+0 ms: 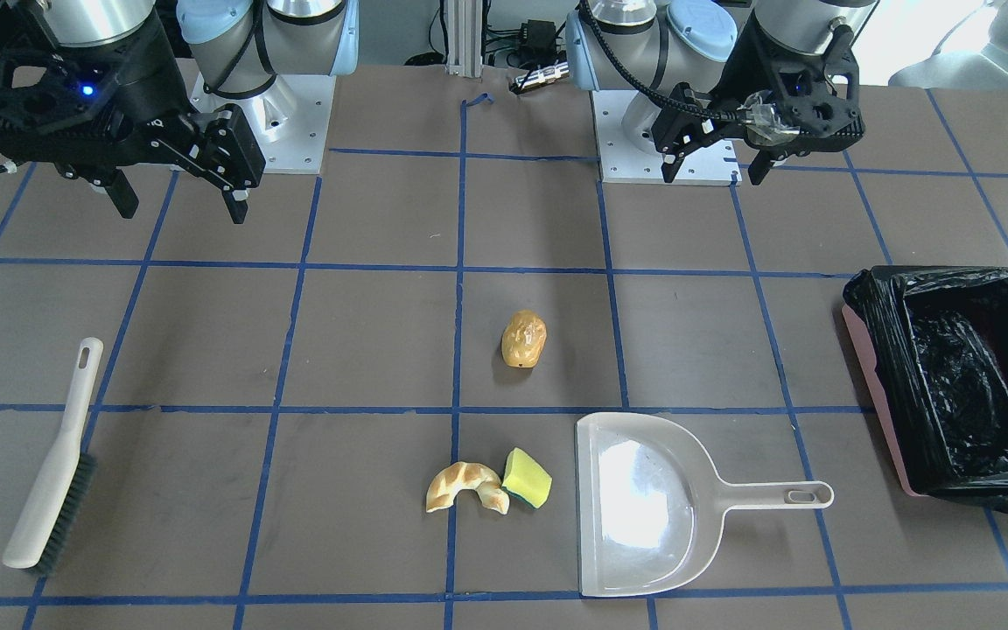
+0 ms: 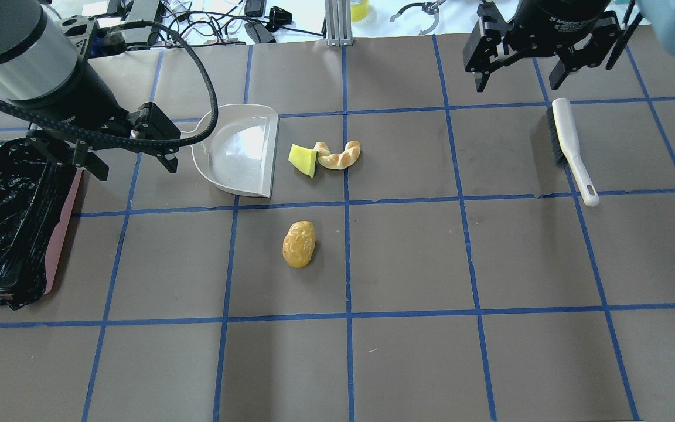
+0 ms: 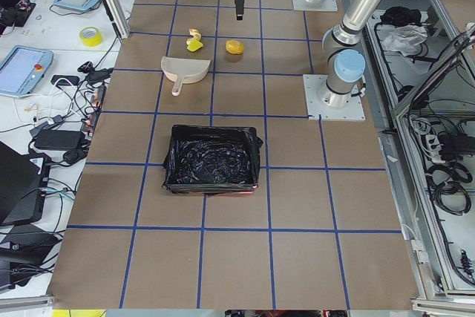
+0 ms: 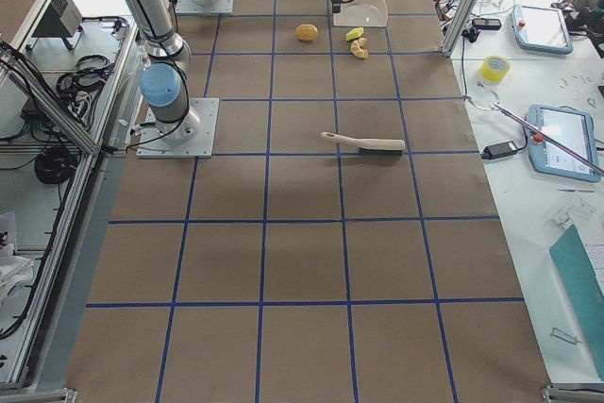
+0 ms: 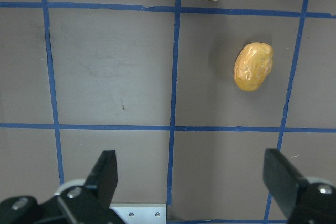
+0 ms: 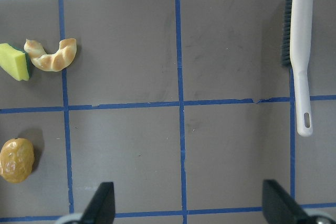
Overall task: Sweep and dump trash into bin
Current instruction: 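Grasp the white dustpan handle with the left gripper while the right grasps the brush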
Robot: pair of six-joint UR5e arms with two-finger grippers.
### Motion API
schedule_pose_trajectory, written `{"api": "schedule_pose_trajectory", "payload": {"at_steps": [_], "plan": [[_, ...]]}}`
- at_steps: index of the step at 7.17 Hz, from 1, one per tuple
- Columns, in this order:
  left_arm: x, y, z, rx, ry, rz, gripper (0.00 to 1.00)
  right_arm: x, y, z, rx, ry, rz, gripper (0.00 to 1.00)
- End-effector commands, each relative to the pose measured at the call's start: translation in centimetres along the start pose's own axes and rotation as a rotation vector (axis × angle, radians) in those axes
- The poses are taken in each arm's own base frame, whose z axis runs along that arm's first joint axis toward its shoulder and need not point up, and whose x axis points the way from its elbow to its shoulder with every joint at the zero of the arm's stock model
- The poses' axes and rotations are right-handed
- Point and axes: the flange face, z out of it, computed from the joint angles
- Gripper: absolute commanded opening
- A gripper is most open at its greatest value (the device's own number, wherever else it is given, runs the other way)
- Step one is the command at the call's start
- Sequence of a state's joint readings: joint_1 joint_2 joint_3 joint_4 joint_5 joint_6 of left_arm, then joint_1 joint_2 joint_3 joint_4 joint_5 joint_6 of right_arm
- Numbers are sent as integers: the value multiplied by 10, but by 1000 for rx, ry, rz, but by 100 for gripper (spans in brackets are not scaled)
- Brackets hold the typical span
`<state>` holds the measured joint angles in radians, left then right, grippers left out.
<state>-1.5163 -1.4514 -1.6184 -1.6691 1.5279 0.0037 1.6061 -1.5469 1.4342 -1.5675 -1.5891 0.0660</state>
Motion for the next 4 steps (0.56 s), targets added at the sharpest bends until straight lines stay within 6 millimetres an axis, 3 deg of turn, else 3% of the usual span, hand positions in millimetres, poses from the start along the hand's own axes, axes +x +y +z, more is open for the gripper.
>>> {"api": "schedule_pose_trajectory", "payload": {"at_steps": [1,3,4], "plan": [[0,1,-1,4,-1,-10,100,0,-1,3,-5,-1,0,100],[1,2,-1,0,0,-4,100,7,-6,11,-14,15,-81,100],[2,1,1,-1,-2,3,100,36,-12,24,-34,12,-38,100]]}}
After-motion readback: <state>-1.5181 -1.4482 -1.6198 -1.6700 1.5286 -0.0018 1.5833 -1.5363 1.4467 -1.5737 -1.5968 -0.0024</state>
